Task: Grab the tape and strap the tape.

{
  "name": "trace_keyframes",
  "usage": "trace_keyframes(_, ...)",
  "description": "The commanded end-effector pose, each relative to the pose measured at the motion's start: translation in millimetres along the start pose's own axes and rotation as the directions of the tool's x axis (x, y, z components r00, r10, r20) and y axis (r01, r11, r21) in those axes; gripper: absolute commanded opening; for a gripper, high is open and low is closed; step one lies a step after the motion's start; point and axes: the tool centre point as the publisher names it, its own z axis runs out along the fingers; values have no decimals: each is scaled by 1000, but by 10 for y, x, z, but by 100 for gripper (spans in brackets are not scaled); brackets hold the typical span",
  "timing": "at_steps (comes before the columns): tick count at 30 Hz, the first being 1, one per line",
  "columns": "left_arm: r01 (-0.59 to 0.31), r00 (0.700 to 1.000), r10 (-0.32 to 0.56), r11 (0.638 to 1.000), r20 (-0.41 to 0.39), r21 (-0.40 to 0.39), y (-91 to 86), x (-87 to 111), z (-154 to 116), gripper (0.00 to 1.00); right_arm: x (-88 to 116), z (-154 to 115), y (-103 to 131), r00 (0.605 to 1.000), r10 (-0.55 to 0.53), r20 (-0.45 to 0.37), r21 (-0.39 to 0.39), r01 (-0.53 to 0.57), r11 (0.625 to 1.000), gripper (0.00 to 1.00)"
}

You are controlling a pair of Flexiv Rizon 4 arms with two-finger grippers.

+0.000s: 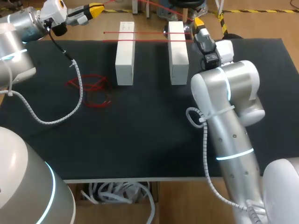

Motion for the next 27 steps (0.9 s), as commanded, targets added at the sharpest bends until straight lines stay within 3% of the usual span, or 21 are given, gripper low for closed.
trace_keyframes(1,-1,1000,1,1000,0,2,4,3,-2,0,-18,24,-28,1000,8,17,-22,-7,1000,34)
trace_keyframes(7,-1,1000,1,1000,0,2,4,3,-2,0,-20,93,-6,999,38,20,-54,-36,998,27)
trace_keyframes(10,-1,1000,1,1000,0,2,4,3,-2,0,-2,133,3,997,71,18,-73,-69,995,40)
trace_keyframes(12,-1,1000,1,1000,0,2,4,3,-2,0,10,154,-2,993,112,36,-92,-108,990,33)
trace_keyframes(16,-1,1000,1,1000,0,2,4,3,-2,0,-11,147,-28,985,163,65,-113,-155,981,43)
trace_keyframes(22,-1,1000,1,1000,0,2,4,3,-2,0,-86,131,-90,974,202,105,-134,-187,973,38)
trace_keyframes(25,-1,1000,1,1000,0,2,4,3,-2,0,-85,171,-94,973,210,100,-144,-195,970,41)
trace_keyframes(27,-1,1000,1,1000,0,2,4,3,-2,0,-61,192,-105,972,215,95,-144,-201,969,34)
